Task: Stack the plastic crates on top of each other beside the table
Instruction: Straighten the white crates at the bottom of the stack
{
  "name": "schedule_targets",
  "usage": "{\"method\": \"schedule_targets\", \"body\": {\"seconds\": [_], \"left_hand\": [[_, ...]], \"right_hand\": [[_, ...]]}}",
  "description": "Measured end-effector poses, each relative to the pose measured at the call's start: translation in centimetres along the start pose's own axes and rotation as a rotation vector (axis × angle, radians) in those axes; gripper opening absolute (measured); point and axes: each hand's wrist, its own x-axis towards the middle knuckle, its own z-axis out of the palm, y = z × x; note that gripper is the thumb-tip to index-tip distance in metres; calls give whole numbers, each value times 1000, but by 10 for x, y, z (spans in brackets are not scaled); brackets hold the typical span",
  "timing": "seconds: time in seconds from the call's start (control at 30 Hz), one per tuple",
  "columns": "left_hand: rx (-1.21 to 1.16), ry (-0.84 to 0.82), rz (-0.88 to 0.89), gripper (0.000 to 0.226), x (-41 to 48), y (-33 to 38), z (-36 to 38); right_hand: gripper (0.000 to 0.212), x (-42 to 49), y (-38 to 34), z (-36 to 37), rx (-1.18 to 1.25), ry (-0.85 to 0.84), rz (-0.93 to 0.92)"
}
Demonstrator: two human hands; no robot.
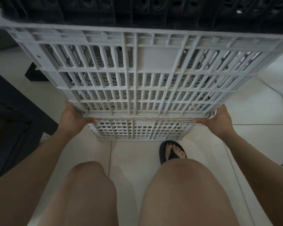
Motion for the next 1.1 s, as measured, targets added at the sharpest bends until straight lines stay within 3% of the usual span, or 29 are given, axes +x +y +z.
{"method": "schedule_targets", "body": {"seconds": [0.2,0.27,0.37,0.47,0.57,0.83,1.1], "left_hand": [[-56,36,63,60,-15,-2,10],[-70,77,62,65,-20,-5,17],[-98,154,50,83,-27,-11,33],[-105,133,45,124,-39,-13,58],[-23,142,88,138,-55,-3,83],[-44,240,-62,136,-44,26,109],[-25,184,-111,137,-8,41,99]], "right_hand": [[73,-6,13,11,19,52,16],[81,-12,14,19,60,68,0],[110,-31,8,40,69,119,-8],[139,-53,-3,70,-26,45,32],[147,-63,-14,88,-74,-42,8],[151,-48,-37,103,45,-27,91],[154,-12,-59,99,97,-86,110]]}}
